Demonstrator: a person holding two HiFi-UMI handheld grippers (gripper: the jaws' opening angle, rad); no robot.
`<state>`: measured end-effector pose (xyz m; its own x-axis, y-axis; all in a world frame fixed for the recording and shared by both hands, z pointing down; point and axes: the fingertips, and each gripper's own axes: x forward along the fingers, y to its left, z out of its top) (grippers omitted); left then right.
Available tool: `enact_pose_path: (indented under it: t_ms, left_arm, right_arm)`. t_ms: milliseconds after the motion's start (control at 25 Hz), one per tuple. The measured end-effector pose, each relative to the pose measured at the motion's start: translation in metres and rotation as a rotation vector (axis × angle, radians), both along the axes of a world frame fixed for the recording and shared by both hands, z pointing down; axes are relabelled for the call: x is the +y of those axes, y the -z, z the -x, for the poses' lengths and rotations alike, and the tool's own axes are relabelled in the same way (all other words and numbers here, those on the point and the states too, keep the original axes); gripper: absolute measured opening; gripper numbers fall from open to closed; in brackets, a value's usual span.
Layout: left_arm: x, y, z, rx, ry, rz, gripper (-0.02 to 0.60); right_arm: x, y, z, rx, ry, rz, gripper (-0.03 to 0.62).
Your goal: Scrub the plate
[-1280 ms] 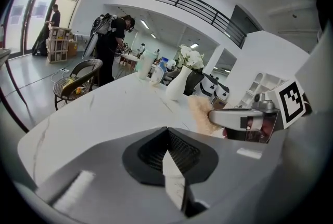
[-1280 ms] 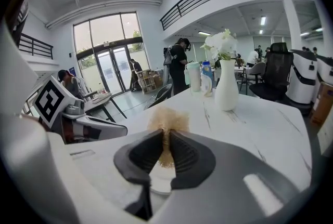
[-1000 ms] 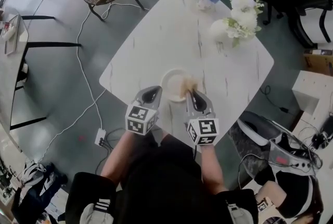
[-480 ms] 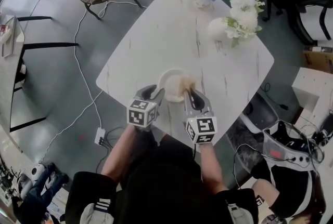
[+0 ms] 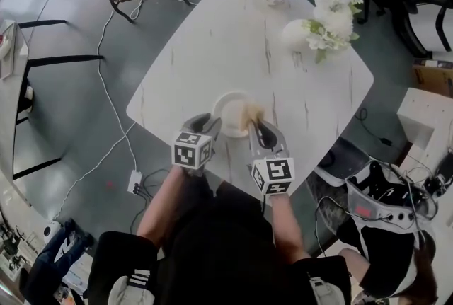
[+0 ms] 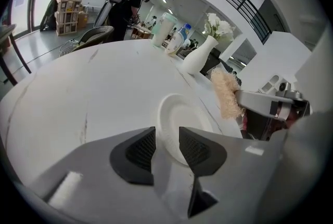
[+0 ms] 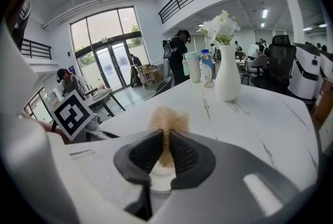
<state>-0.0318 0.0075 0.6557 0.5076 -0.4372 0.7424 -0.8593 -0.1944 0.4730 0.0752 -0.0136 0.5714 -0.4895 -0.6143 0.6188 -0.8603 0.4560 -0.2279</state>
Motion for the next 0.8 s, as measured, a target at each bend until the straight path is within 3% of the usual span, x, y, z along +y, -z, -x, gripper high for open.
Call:
enact_pose_path:
  t_ms: [320,800]
  left_arm:
    - [0.002,-0.007,-0.002,-0.029,-0.012,0.009,0.083]
    - [0.001,-0.006,-0.003,0.023,0.033,-0.006,0.066]
  right_arm:
    - [-0.001,-0.005,0.000,-0.006,0.009,0.007,0.041]
    - [-0.005,-0.017,0.049,0.005,0.122,0.021,0.041]
